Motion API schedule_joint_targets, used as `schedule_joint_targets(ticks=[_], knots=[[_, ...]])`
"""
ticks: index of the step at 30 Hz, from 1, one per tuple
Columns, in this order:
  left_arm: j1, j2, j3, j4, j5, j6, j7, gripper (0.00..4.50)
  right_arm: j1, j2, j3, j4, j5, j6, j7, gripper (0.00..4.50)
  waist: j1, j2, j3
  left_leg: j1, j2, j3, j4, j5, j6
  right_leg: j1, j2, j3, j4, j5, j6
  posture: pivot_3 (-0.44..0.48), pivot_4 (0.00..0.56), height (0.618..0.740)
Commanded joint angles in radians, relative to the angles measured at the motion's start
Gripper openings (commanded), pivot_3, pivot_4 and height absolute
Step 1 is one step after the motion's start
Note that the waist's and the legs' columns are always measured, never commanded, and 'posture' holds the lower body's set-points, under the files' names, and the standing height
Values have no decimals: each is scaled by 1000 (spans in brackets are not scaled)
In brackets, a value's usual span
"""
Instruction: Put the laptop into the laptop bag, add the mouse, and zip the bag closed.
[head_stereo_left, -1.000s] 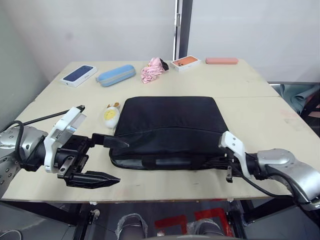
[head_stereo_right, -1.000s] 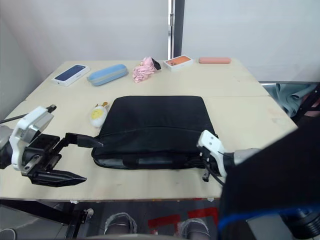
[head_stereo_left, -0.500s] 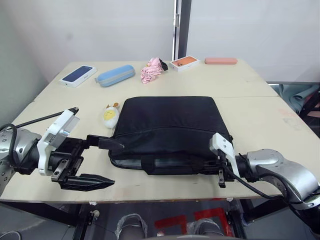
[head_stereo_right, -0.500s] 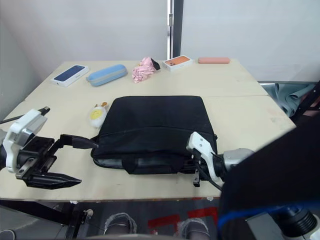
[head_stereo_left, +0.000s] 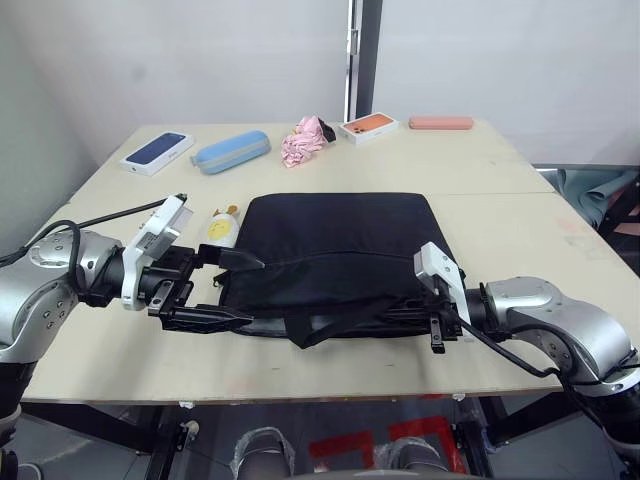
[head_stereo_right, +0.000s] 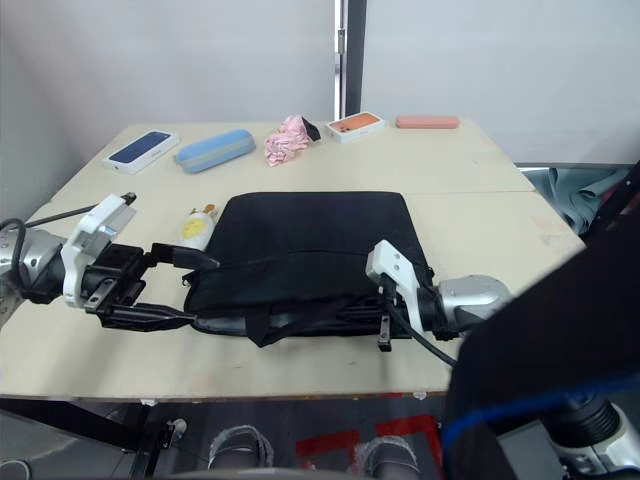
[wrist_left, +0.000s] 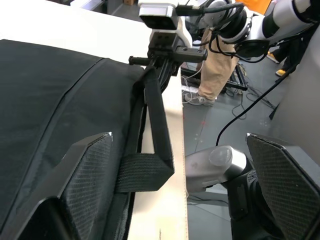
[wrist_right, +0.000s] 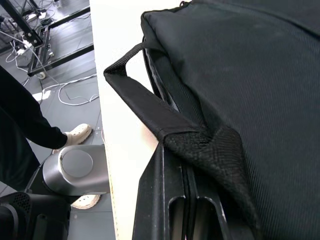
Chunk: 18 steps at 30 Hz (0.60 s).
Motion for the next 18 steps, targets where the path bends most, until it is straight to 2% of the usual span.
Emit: schedule_joint_targets(ticks=[1, 7, 18], knots=[[-24, -8, -4, 7, -2, -8, -1, 4500, -72, 35, 33, 34, -27, -9, -17, 17, -2, 0, 0, 0, 0, 0, 0, 0, 0, 0, 0, 0, 0, 0, 0, 0, 150, 740], [-40, -17, -7, 11, -7, 2, 1, 4500, -201, 112, 87, 128, -62, 26, -52, 17, -2, 0, 0, 1, 0, -1, 1, 0, 0, 0, 0, 0, 3, 0, 0, 0, 150, 740], [3, -12, 37, -51, -50, 38, 44, 4500, -306, 185, 126, 279, -159, 4, -82, 17, 0, 0, 0, -1, 0, -1, 3, 0, -1, 0, 0, -1, 4, 0, 0, 0, 150, 740]])
